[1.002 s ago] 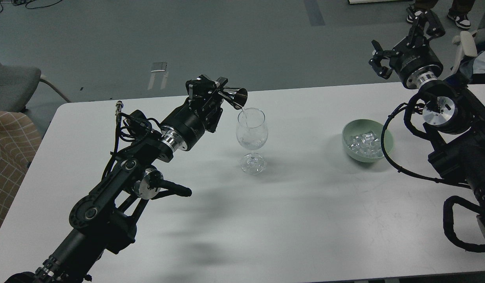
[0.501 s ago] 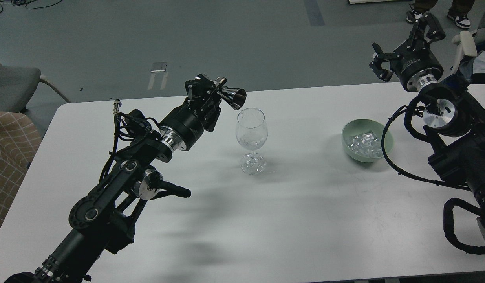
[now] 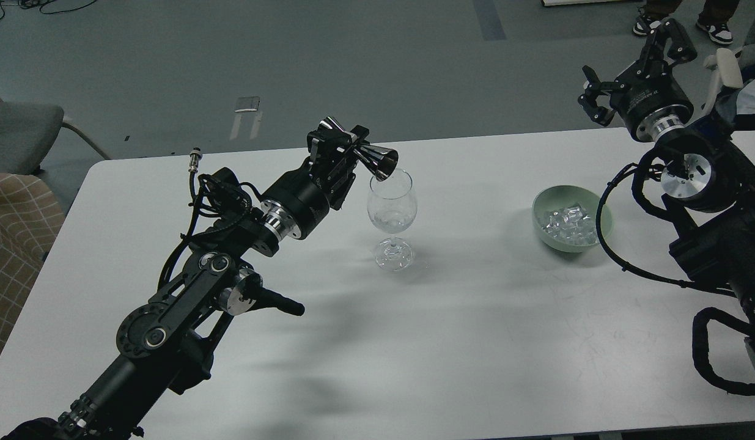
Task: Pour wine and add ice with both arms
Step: 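Hold the jigger tipped over the glass to pour, then turn the jigger upright and carry it back toward its start spot, then lower the jigger onto the table with the left gripper, then open the left gripper to release the standing metal jigger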
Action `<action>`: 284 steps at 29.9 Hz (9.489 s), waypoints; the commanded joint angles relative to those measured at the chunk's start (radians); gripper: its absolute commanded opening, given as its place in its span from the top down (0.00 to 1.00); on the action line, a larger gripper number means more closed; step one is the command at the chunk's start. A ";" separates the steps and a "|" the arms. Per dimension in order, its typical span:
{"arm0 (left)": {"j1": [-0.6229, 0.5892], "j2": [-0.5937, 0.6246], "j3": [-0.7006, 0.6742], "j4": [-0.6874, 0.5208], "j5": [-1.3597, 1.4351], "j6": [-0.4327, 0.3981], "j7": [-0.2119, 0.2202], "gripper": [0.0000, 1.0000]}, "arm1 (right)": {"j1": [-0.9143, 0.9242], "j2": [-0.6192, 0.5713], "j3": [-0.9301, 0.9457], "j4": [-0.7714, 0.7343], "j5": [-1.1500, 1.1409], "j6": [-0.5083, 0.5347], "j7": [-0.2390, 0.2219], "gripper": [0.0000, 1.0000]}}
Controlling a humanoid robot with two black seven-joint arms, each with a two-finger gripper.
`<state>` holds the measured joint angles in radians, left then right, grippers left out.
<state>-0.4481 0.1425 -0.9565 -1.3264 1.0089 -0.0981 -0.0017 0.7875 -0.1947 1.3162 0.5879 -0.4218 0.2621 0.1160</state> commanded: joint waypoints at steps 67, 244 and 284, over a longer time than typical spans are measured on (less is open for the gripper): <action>-0.096 0.058 0.015 -0.014 0.033 0.041 -0.004 1.00 | -0.008 -0.017 0.015 0.007 0.000 0.000 -0.001 0.00; 0.106 -0.024 -0.479 0.478 -1.006 -0.037 -0.077 0.40 | -0.050 -0.017 -0.005 0.010 -0.014 -0.014 -0.002 0.00; 0.094 -0.020 -0.478 0.412 -1.003 -0.042 -0.078 0.02 | -0.048 -0.017 -0.003 0.010 -0.012 -0.014 -0.002 0.00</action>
<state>-0.3521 0.1205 -1.4345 -0.9011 0.0057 -0.1439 -0.0797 0.7395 -0.2109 1.3131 0.5983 -0.4342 0.2483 0.1135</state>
